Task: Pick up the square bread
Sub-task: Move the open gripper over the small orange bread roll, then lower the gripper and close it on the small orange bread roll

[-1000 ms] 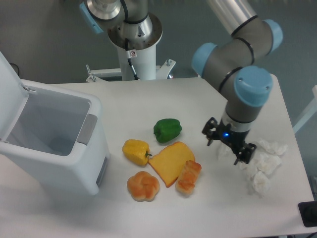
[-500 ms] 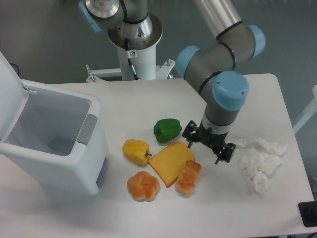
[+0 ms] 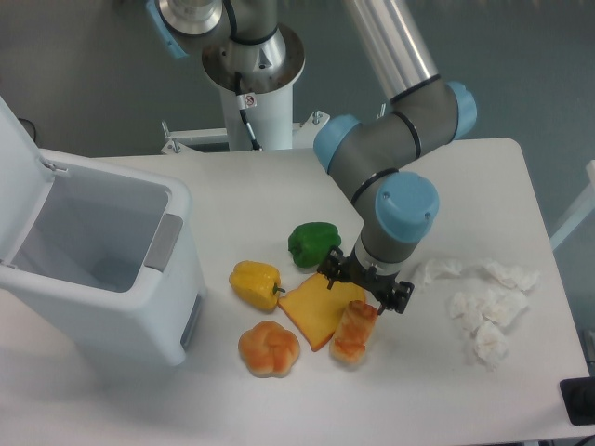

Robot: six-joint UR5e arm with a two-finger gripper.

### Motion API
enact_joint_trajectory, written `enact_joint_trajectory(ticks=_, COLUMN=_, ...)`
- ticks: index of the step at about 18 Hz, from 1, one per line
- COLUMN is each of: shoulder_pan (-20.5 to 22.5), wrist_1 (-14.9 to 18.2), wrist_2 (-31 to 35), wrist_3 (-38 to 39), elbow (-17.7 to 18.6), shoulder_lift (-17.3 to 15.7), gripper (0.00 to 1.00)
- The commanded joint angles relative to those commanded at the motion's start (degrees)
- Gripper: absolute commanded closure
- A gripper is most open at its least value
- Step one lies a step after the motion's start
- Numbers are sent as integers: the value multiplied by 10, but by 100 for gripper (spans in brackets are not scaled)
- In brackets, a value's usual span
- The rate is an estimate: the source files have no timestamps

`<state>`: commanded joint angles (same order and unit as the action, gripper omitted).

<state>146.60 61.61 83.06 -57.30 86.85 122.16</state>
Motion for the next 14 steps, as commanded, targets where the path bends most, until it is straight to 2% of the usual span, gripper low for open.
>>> enact_joint_trajectory(ticks=6, shoulder_pan=12, wrist_1=-3, wrist_2=-18, wrist_3=-2, elbow=-24, shoulder_lift=20, gripper=0)
enact_joint_trajectory(ticks=14, shoulder_pan=7, wrist_1=-15, wrist_2=-15, wrist_3=-1, elbow=-5, shoulder_lift=32, gripper=0)
